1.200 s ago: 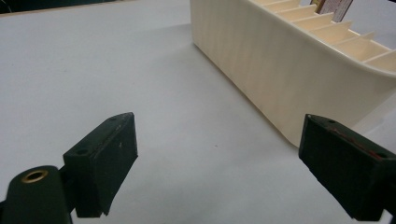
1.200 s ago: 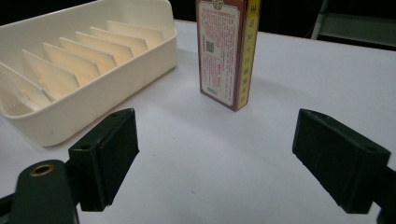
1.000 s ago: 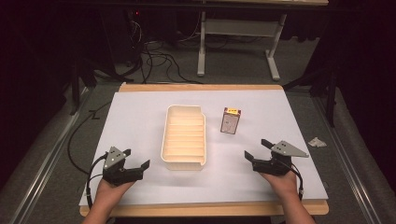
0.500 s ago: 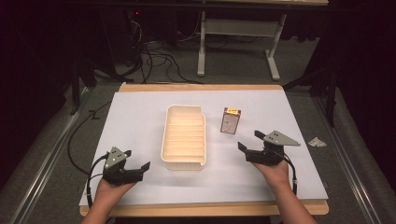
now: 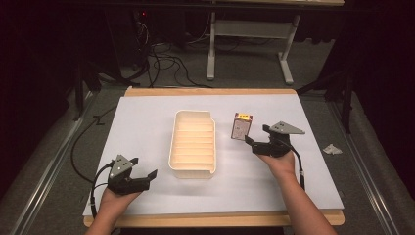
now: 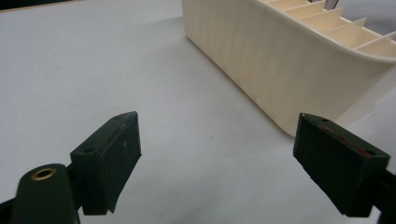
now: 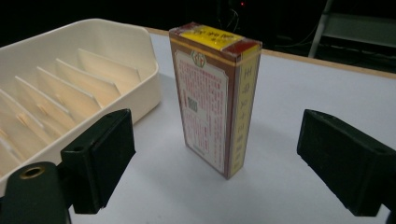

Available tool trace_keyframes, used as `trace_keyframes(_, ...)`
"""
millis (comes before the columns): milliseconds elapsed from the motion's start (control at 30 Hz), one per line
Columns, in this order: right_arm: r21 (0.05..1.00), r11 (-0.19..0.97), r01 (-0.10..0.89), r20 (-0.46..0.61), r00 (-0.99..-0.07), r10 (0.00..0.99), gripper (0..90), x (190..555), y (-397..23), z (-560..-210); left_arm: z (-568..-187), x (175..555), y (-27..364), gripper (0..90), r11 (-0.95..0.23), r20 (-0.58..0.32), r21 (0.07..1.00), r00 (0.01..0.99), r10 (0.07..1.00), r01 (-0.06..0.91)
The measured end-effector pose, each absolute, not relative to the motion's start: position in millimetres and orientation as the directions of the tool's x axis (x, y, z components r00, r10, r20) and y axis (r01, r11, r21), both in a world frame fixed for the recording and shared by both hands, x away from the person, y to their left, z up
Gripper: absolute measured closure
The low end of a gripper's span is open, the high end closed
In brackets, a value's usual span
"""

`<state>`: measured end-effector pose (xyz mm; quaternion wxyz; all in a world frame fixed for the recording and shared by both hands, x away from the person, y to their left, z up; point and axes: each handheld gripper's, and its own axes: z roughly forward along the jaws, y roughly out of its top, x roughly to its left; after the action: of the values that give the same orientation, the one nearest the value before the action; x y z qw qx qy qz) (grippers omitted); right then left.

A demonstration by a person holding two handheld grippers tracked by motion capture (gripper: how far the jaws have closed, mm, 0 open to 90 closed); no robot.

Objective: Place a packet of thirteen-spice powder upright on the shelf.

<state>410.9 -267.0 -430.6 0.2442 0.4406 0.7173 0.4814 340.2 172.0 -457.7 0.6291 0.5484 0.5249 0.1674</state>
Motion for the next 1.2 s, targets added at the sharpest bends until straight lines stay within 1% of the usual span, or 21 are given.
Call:
trace_keyframes(233,0.910,0.155,0.385,0.063,-0.497,0.866,10.8,424,-259,-427,-457,340,173,15.2,0.342,-0.472,0.869,0.391,0.790,0.358)
trace_keyframes(300,0.900,0.156,0.406,0.073,-0.495,0.866,9.8,428,-258,-428,-457,340,173,15.1,0.343,-0.471,0.870,0.388,0.792,0.355)
trace_keyframes(533,0.900,0.163,0.404,0.065,-0.494,0.867,9.7,438,-253,-425,-456,340,173,15.1,0.344,-0.472,0.870,0.391,0.790,0.354)
trace_keyframes(867,0.894,0.154,0.422,0.078,-0.485,0.871,9.3,456,-248,-423,-455,340,174,14.8,0.353,-0.479,0.866,0.391,0.786,0.353)
trace_keyframes(1000,0.892,0.162,0.421,0.073,-0.488,0.869,10.3,461,-247,-425,-455,340,174,14.8,0.350,-0.480,0.866,0.395,0.783,0.357)
trace_keyframes(1200,0.903,0.172,0.393,0.061,-0.514,0.855,15.1,466,-247,-427,-455,339,173,14.9,0.349,-0.485,0.862,0.401,0.777,0.367)
